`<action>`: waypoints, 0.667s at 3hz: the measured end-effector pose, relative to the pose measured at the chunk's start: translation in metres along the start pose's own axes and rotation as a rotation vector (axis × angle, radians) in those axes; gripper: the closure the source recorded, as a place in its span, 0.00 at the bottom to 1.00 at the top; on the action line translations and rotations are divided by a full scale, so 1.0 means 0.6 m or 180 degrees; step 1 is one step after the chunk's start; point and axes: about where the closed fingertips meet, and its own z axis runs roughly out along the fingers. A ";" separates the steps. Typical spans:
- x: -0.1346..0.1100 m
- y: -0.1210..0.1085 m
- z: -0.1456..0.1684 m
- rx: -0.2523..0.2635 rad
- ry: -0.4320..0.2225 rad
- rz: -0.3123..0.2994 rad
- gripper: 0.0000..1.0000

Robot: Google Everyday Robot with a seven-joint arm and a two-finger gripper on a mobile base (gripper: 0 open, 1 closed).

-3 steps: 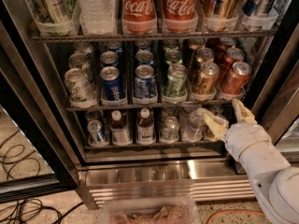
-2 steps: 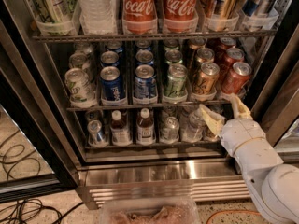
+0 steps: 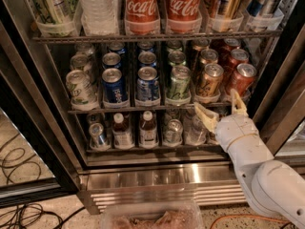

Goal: Pick orange can from middle shelf of fridge

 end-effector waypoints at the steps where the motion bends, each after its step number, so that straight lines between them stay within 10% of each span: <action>1: -0.006 0.010 0.018 0.0000 -0.0063 -0.0042 0.30; 2: -0.006 0.014 0.034 0.0027 -0.0089 -0.0035 0.31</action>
Offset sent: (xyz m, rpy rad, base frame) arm 0.0285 0.0165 -0.0004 0.0000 -0.0406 -0.0102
